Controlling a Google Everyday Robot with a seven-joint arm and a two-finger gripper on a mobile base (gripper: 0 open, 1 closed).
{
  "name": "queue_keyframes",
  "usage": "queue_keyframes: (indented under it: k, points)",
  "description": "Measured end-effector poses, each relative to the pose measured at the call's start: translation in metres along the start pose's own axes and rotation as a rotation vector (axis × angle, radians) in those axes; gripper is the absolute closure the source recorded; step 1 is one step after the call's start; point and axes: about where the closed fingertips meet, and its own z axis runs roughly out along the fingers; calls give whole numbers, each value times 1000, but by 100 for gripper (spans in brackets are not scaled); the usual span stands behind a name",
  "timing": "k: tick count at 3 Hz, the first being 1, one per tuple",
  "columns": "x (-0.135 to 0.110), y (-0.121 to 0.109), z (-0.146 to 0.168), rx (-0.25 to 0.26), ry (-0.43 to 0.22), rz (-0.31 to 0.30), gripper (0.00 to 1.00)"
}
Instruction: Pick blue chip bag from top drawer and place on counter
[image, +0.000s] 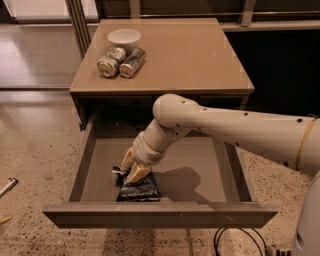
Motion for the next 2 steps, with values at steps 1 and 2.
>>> queue_keyframes:
  k: [1,2]
  points:
    - [0,-1,-3,12,19,12,87]
    - [2,-1,-22,50,28,33,100]
